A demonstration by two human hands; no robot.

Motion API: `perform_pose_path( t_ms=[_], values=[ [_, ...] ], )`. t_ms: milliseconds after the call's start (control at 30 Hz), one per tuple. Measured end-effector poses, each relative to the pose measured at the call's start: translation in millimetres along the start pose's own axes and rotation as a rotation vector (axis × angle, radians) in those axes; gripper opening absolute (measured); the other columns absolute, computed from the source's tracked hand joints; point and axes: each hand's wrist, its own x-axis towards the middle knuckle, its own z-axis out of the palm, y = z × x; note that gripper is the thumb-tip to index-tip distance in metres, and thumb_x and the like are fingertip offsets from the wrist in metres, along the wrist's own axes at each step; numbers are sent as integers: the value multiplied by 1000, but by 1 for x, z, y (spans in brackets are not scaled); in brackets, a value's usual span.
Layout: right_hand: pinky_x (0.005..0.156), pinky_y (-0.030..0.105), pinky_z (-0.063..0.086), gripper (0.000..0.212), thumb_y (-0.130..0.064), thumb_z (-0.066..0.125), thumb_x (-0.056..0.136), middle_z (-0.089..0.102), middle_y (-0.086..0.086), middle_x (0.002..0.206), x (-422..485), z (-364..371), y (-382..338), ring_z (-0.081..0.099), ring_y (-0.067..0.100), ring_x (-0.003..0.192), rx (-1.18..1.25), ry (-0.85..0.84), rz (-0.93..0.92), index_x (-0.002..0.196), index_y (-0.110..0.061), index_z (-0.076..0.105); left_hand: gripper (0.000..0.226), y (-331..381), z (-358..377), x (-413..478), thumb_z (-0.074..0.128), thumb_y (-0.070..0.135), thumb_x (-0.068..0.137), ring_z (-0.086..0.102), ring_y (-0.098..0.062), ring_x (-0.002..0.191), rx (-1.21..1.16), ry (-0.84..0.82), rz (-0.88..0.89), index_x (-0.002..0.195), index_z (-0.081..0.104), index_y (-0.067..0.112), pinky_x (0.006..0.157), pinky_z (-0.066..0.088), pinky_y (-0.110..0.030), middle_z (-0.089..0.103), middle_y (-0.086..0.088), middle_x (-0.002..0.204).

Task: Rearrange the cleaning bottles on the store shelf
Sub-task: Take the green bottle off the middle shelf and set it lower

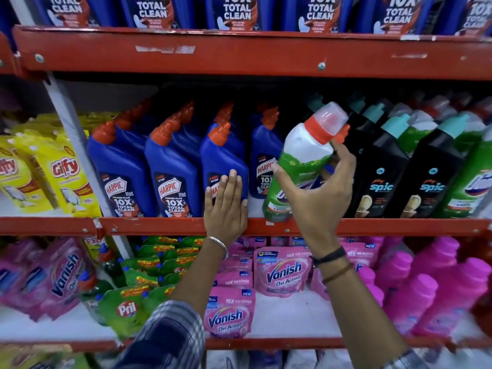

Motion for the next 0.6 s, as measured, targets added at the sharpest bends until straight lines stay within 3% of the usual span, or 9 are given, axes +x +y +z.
perform_pose_path(
  t_ms=[167, 267, 300, 400, 600],
  values=[
    [84, 38, 55, 87, -58, 78, 65, 56, 10, 124, -23, -33, 11, 56, 17, 112, -33, -50, 40, 128, -4, 48, 65, -1, 0, -2, 28, 31, 98, -5, -14, 148, -3, -8, 17, 153, -1, 12, 120, -6, -40, -10, 1, 160],
    [90, 11, 43, 88, -59, 77, 62, 55, 4, 121, -49, -48, 30, 50, 4, 108, -75, -88, 110, 125, -4, 49, 68, 0, -1, -3, 32, 30, 97, -6, -13, 148, 6, 2, 16, 153, -2, 12, 120, -7, -40, -11, 2, 160],
    [88, 8, 41, 88, -58, 77, 61, 55, 5, 121, -58, -51, 37, 48, 3, 106, -94, -108, 142, 125, -4, 49, 67, 1, -1, -2, 32, 30, 97, -6, -13, 148, 3, -2, 13, 153, -2, 12, 120, -7, -41, -11, 2, 160],
    [83, 25, 48, 88, -52, 85, 58, 58, 11, 121, -88, -58, 60, 53, 13, 104, -150, -171, 253, 125, -7, 48, 64, 1, -1, -5, 28, 30, 99, -7, -13, 147, -21, -4, 14, 153, -2, 13, 120, -7, -41, -13, 3, 160],
    [80, 42, 55, 85, -39, 90, 55, 58, 7, 118, -140, -55, 114, 61, 25, 102, -245, -329, 441, 123, -15, 45, 64, 0, 0, -3, 27, 30, 99, -10, -12, 147, -36, -7, 15, 152, -6, 14, 119, -6, -41, -16, 4, 159]
  ],
)
